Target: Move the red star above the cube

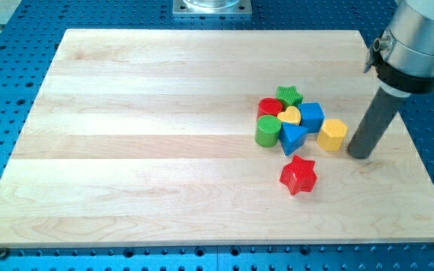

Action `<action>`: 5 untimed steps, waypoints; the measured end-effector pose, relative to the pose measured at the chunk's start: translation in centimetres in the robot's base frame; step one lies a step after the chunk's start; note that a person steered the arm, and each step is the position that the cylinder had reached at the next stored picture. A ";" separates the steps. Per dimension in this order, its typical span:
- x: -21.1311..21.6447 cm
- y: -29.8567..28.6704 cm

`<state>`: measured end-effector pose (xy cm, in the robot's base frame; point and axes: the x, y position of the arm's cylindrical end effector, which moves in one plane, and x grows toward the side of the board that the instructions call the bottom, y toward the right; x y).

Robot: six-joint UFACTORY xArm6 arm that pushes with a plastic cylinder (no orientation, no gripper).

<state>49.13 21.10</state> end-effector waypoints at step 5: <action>5.0 -2.6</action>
<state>54.08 18.52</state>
